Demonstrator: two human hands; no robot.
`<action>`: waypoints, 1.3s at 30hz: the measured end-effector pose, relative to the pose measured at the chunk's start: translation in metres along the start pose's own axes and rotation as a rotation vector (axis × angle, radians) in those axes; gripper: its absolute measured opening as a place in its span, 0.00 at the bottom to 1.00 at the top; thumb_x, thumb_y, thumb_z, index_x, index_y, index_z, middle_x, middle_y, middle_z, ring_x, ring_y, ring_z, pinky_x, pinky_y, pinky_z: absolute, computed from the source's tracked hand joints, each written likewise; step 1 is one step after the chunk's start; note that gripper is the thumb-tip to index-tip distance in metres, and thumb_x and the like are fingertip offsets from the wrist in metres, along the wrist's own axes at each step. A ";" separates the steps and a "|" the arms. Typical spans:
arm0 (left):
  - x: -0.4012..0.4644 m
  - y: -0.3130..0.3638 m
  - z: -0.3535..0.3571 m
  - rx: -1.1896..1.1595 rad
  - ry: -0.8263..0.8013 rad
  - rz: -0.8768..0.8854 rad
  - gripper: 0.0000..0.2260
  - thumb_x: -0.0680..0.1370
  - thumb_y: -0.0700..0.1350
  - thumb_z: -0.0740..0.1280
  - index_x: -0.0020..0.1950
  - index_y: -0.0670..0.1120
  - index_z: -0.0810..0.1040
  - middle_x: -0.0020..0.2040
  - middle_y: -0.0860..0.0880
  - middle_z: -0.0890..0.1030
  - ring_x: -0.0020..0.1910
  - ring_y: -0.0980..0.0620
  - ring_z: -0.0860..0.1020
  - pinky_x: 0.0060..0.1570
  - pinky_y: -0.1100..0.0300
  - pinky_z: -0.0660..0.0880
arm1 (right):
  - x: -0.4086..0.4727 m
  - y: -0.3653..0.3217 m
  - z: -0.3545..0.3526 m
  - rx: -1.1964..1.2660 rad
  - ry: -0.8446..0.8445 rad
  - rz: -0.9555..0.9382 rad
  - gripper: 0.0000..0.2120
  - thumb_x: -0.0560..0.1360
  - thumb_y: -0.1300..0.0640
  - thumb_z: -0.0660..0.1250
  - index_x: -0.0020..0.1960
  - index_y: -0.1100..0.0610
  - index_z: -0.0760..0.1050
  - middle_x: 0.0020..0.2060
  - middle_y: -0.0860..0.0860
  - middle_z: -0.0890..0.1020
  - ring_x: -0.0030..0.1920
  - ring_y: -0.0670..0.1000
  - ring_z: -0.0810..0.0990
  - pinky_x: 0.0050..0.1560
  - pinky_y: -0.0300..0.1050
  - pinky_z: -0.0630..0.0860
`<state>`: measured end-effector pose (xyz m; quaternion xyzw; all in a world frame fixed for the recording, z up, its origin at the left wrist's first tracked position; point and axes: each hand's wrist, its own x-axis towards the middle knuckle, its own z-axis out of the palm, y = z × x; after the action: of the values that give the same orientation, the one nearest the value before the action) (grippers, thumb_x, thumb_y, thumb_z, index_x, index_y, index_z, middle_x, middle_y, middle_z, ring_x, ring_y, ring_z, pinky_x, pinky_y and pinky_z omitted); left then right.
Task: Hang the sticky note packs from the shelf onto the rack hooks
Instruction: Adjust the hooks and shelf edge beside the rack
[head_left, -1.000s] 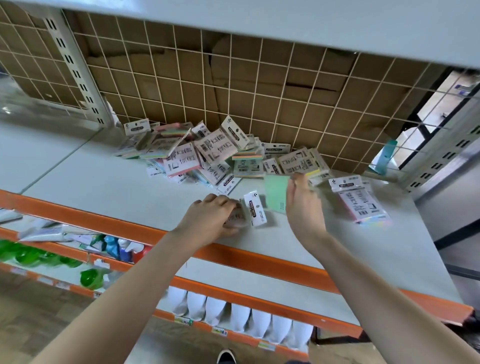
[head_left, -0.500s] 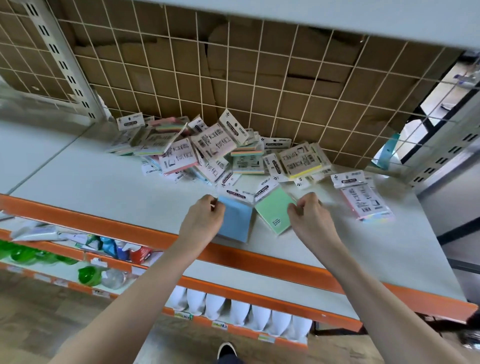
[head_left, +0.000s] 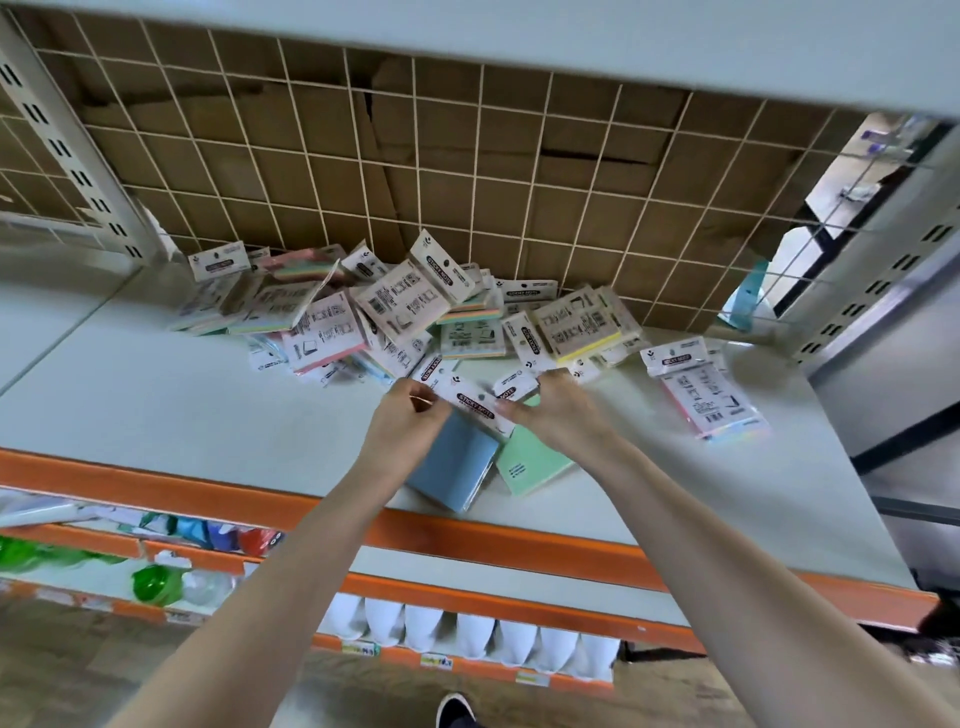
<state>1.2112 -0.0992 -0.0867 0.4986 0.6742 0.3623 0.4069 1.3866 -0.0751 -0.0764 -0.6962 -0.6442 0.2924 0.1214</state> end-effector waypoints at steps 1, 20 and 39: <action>-0.001 0.001 -0.001 -0.009 -0.006 -0.001 0.03 0.77 0.41 0.64 0.43 0.47 0.73 0.31 0.52 0.73 0.23 0.56 0.69 0.19 0.68 0.64 | -0.002 0.001 -0.001 0.067 0.011 -0.045 0.22 0.73 0.42 0.69 0.55 0.61 0.76 0.51 0.56 0.79 0.52 0.56 0.78 0.52 0.46 0.76; -0.074 0.059 0.068 -0.273 0.127 0.214 0.06 0.80 0.45 0.63 0.48 0.43 0.71 0.39 0.49 0.73 0.36 0.56 0.70 0.20 0.74 0.64 | -0.111 0.085 -0.088 0.758 0.610 0.048 0.12 0.80 0.54 0.60 0.45 0.63 0.69 0.36 0.57 0.72 0.37 0.53 0.70 0.38 0.45 0.68; -0.300 0.164 0.240 -0.267 -0.163 0.569 0.09 0.79 0.46 0.63 0.41 0.45 0.69 0.35 0.49 0.70 0.33 0.57 0.68 0.32 0.68 0.63 | -0.350 0.235 -0.184 0.838 0.895 -0.015 0.16 0.78 0.55 0.65 0.38 0.65 0.69 0.32 0.54 0.72 0.33 0.48 0.67 0.33 0.43 0.61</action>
<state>1.5432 -0.3301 0.0182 0.6366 0.4198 0.5056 0.4036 1.6848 -0.4085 0.0302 -0.6399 -0.3655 0.1992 0.6459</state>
